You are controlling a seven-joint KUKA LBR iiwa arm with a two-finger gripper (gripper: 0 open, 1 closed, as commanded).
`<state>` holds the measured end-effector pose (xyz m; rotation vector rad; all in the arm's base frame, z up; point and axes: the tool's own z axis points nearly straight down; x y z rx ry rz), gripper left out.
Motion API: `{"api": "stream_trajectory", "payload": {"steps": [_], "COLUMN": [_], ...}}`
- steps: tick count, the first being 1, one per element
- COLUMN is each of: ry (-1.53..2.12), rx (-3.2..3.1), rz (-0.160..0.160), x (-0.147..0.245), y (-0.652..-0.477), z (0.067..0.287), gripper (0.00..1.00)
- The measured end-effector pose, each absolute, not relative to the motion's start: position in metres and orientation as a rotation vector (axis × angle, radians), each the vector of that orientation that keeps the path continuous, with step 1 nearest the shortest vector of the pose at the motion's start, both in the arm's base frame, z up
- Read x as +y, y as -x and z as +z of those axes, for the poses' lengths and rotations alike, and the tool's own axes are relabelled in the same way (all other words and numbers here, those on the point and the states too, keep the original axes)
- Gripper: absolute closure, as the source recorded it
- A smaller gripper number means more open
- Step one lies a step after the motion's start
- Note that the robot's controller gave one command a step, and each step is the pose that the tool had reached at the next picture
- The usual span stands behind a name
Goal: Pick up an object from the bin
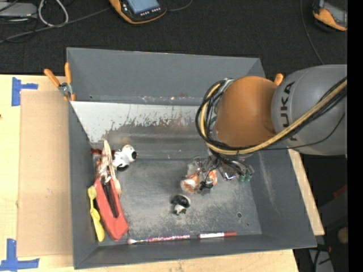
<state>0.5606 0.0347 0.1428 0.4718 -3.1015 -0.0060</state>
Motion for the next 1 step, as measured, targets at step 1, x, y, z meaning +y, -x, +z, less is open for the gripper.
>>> {"api": "stream_trajectory", "payload": {"steps": [1], "ry": [-0.472], "rx": [-3.099], "rz": [-0.006], "x": [0.0229], "y": [-0.5697], "z": [0.1913], "gripper": [1.00]}}
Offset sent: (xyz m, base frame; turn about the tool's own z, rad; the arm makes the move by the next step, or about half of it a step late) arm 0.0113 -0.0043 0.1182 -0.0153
